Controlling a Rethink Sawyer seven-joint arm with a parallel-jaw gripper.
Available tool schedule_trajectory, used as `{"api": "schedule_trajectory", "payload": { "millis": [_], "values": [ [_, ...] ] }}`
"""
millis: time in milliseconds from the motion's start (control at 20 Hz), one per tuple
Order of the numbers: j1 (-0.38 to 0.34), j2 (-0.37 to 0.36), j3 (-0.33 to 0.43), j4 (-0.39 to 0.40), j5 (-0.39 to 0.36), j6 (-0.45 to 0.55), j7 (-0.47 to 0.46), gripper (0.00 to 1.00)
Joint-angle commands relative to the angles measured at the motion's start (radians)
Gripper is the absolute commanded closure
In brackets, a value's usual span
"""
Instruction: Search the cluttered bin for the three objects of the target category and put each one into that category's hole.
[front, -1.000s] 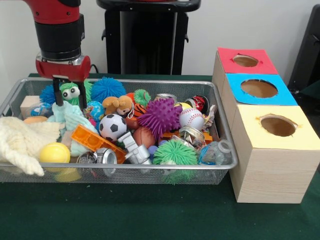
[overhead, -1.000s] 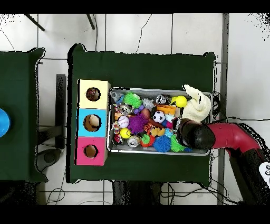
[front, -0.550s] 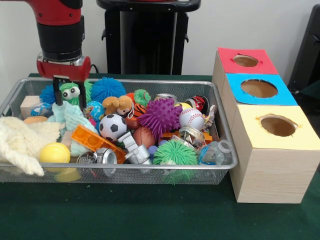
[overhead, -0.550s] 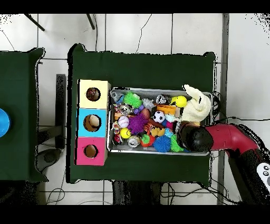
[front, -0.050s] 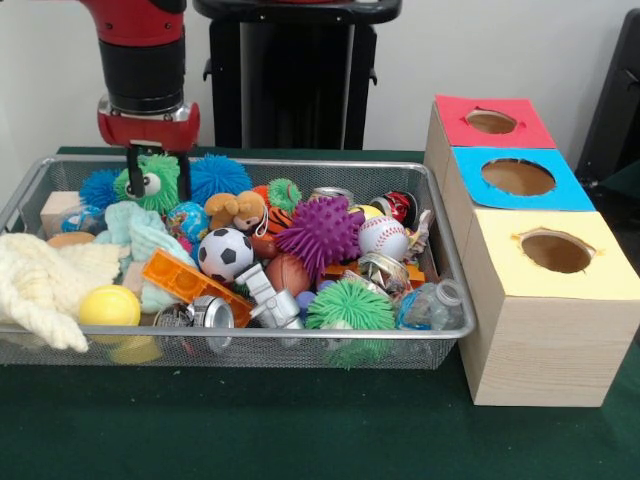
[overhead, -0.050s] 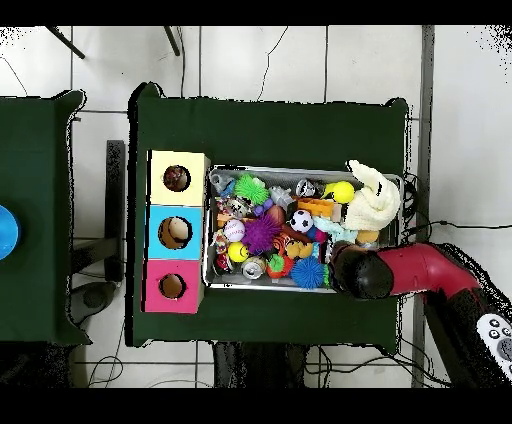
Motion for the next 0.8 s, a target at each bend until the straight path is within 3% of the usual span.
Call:
{"api": "schedule_trajectory", "payload": {
  "millis": [50, 150, 500, 800],
  "values": [
    [0.041, -0.011, -0.029, 0.075, -0.076, -0.065, -0.080, 0.00],
    [0.067, 0.008, -0.041, 0.054, -0.093, -0.072, -0.055, 0.00],
    [0.148, 0.220, -0.090, -0.148, -0.162, -0.110, -0.028, 0.00],
    [0.153, 0.223, -0.102, -0.148, -0.138, -0.119, -0.029, 0.00]
  ]
}}
